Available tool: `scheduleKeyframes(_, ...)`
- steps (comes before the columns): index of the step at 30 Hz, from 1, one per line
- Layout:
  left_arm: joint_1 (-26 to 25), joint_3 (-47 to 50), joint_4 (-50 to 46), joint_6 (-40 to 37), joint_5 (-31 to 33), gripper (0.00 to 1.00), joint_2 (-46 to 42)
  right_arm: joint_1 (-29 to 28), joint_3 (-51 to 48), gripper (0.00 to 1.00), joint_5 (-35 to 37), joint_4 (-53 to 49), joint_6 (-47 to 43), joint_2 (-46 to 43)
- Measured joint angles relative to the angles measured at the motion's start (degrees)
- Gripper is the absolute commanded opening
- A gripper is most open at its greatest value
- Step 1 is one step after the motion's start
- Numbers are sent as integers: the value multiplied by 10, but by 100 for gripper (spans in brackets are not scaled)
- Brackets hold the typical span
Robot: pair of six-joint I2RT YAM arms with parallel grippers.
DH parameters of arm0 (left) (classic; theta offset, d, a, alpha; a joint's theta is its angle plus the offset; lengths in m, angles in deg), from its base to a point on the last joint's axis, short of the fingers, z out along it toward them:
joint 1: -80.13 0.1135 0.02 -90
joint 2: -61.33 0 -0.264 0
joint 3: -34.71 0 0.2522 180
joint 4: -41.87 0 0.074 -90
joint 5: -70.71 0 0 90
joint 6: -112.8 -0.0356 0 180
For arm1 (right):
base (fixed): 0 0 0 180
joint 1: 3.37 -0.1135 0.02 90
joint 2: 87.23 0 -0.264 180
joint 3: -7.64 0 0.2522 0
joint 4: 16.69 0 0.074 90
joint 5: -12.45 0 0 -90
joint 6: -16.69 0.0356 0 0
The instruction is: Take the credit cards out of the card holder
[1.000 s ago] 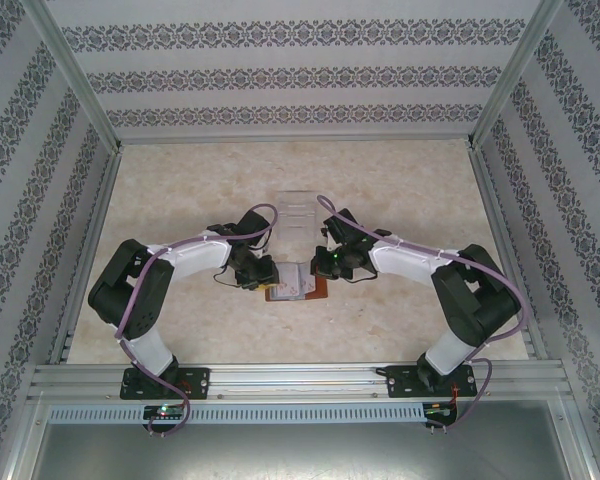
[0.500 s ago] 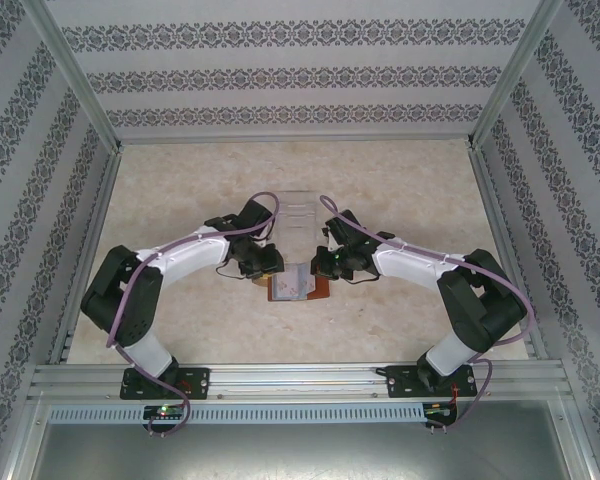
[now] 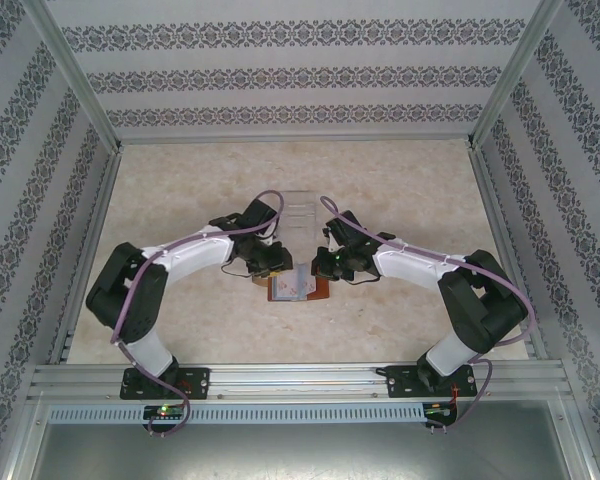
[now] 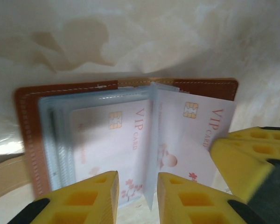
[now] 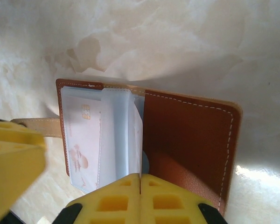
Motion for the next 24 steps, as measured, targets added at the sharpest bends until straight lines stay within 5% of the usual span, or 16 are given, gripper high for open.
scheduleKeyframes(12,-14,-9,35,5,-50,28,59,0,-2,6,0,0,2,-2)
scheduleKeyframes(24,-20,-10,35,6,-31,29,55,0,-4,6,0,2,2,-5)
